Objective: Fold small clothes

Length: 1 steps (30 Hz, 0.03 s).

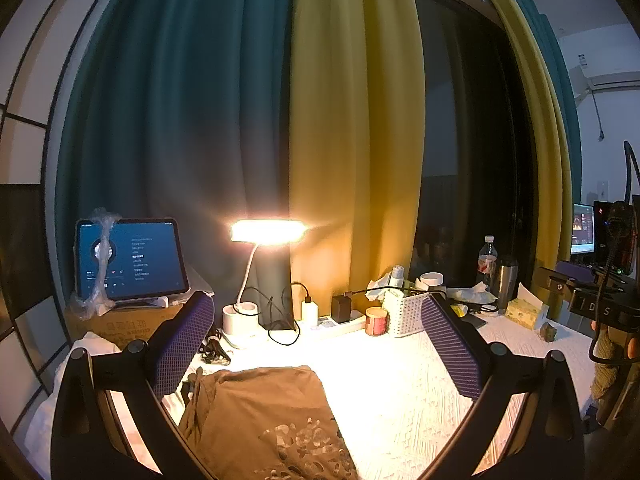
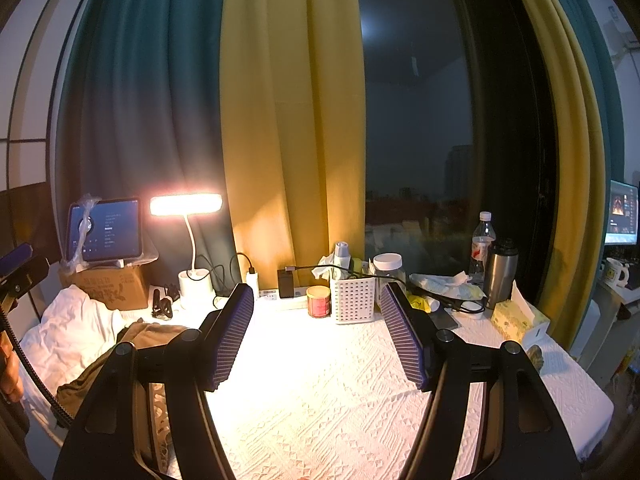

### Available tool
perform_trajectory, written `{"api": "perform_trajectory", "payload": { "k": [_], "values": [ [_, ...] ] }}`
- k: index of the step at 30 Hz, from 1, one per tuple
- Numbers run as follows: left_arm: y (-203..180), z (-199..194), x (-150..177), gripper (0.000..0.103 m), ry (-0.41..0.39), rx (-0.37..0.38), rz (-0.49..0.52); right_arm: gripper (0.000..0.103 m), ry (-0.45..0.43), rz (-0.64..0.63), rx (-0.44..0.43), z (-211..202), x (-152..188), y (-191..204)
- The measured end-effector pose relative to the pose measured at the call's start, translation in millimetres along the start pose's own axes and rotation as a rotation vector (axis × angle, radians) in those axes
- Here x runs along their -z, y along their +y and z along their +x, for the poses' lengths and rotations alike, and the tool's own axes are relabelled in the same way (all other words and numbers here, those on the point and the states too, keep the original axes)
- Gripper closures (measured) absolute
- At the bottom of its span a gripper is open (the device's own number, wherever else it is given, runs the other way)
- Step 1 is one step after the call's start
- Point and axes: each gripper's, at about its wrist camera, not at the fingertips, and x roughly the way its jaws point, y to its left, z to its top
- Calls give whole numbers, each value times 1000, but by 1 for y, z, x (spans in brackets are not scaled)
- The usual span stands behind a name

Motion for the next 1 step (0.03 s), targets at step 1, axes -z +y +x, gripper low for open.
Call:
{"api": "perform_trajectory", "payload": {
  "k": [1],
  "values": [
    [0, 0, 0, 1, 1, 3, 0, 34, 0, 0, 0, 0, 0, 1]
  ]
}}
